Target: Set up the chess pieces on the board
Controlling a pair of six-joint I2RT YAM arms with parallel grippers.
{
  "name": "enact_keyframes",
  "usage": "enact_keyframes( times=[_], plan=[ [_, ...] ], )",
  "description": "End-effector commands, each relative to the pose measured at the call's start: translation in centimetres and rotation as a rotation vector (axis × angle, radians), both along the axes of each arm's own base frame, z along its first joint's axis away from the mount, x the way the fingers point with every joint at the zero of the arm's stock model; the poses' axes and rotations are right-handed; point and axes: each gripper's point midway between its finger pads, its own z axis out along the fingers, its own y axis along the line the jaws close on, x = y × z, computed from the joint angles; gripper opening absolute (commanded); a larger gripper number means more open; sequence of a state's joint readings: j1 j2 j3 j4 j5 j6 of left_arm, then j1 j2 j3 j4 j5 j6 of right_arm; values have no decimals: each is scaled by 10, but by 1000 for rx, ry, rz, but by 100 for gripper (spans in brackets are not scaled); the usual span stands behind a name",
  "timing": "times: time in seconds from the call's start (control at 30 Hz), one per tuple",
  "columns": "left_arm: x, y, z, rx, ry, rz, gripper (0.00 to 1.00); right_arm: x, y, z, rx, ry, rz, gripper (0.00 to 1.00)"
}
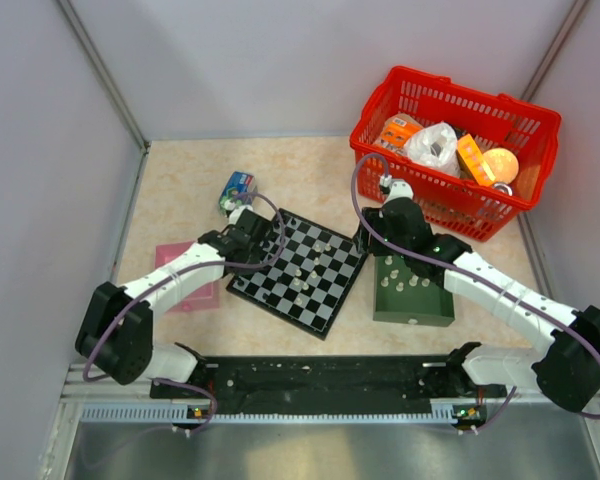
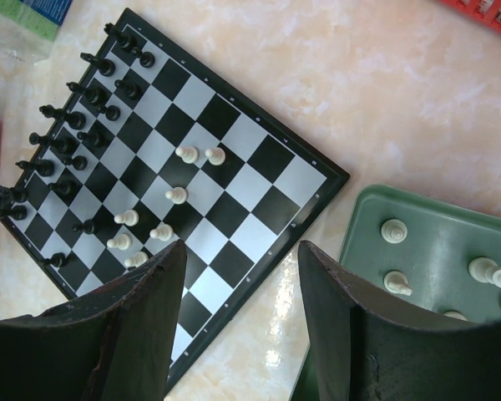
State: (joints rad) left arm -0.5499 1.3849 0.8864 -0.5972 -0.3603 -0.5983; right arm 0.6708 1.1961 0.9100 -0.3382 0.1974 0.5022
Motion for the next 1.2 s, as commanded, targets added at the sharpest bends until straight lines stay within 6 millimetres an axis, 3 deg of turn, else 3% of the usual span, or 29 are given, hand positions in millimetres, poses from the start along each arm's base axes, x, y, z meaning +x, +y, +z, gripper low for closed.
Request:
enact_keyframes(
  times=[0.0,0.97,1.17],
  plan=[
    [15,-7,5,-53,-43,-5,5,7,0,9,18,-28,-18,56],
    [11,8,-23,-38,14,33,4,8,3,10,22,-25,-8,57],
    [12,10,-21,-35,6,44,25,8,4,10,22,-24,-7,57]
  ],
)
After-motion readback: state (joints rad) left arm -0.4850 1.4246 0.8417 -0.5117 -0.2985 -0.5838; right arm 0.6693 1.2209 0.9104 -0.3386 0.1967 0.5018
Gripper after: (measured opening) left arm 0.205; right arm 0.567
